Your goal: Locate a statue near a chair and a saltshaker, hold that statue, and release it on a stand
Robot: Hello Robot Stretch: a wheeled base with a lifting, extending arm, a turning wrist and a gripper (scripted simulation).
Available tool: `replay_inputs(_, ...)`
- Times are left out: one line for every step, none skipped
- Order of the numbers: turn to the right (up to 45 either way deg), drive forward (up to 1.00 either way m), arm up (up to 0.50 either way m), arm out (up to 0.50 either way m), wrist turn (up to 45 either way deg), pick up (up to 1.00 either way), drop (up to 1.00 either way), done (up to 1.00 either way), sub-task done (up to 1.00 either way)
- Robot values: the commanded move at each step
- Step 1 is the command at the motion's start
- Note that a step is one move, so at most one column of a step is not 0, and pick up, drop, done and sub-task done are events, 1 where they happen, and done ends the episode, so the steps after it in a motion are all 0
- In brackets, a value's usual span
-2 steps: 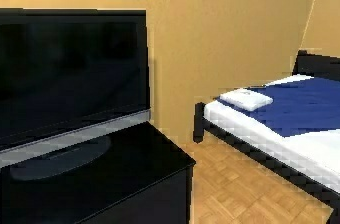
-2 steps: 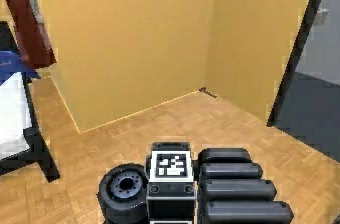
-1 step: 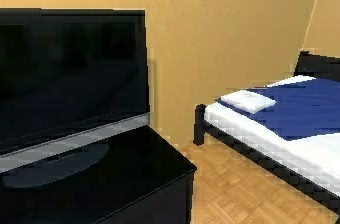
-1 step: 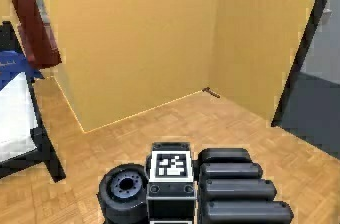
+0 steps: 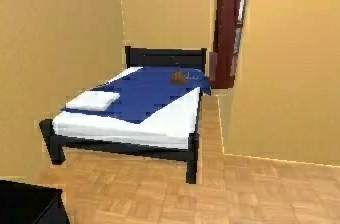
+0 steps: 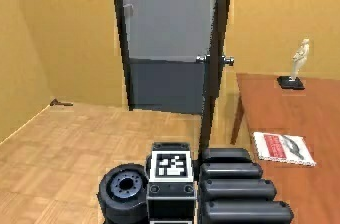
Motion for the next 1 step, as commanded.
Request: replay_inputs(45.0, 0.0, 0.0, 0.0, 0.0, 0.0, 0.0, 0.0, 0.0)
